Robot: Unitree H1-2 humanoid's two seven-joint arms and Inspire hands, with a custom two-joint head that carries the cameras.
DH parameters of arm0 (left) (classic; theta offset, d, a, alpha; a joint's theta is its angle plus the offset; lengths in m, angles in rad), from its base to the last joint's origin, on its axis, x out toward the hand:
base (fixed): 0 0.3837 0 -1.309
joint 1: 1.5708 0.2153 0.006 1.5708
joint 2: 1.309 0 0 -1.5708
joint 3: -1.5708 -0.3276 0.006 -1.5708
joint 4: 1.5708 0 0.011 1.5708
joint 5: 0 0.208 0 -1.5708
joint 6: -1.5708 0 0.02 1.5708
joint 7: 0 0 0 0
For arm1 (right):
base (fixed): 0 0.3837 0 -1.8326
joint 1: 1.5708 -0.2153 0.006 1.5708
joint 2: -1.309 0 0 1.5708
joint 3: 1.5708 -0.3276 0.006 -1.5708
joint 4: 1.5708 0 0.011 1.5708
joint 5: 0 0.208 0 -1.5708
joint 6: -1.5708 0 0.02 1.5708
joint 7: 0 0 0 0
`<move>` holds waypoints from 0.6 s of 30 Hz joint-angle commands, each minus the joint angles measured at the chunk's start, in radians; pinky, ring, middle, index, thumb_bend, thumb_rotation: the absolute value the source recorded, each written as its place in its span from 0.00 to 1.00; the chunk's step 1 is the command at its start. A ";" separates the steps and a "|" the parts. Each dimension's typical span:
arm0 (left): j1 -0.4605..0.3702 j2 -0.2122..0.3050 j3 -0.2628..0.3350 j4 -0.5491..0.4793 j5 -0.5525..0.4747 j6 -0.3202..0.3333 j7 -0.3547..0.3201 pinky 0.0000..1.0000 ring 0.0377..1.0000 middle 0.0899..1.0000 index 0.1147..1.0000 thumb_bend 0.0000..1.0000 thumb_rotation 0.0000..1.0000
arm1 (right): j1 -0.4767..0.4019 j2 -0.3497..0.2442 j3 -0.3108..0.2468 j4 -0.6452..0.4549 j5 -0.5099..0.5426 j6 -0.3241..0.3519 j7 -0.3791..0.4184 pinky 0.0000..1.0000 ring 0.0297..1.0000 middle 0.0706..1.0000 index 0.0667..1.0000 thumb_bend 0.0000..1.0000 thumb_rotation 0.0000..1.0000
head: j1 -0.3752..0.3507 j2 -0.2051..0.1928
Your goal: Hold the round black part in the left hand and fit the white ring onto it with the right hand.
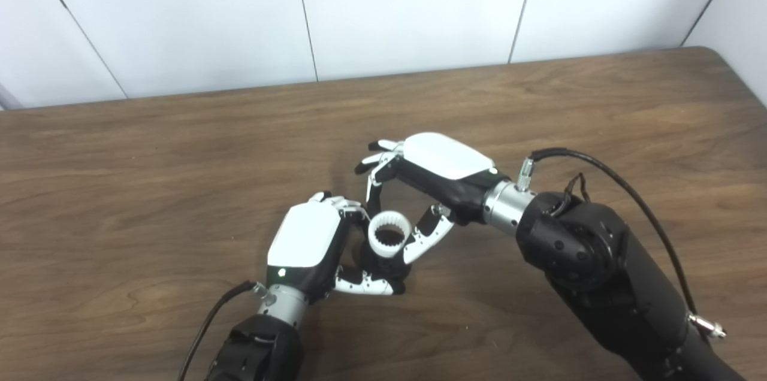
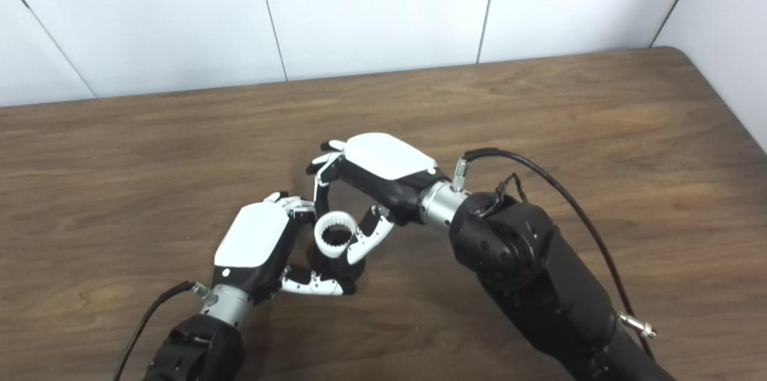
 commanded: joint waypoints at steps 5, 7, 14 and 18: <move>-0.005 -0.003 -0.009 0.001 0.003 0.007 -0.038 0.93 0.84 0.73 0.42 0.52 0.05 | -0.001 0.009 -0.006 0.001 -0.010 -0.040 -0.011 0.93 0.97 0.85 0.45 0.52 0.13 | 0.002 0.007; -0.006 -0.003 -0.010 0.001 0.006 0.007 -0.037 0.93 0.83 0.73 0.42 0.52 0.06 | 0.003 0.010 -0.008 0.007 -0.011 -0.042 -0.012 0.93 0.97 0.85 0.45 0.52 0.13 | 0.002 0.007; -0.006 -0.001 -0.010 -0.001 0.000 0.002 -0.036 0.93 0.83 0.73 0.42 0.52 0.06 | 0.010 0.013 -0.016 0.030 -0.007 -0.056 -0.025 0.93 0.97 0.85 0.45 0.52 0.13 | 0.002 0.009; -0.007 0.001 -0.012 -0.002 0.006 -0.001 -0.033 0.92 0.83 0.73 0.42 0.52 0.06 | 0.008 0.018 -0.018 0.036 -0.009 -0.053 -0.025 0.93 0.97 0.85 0.45 0.52 0.13 | 0.003 0.009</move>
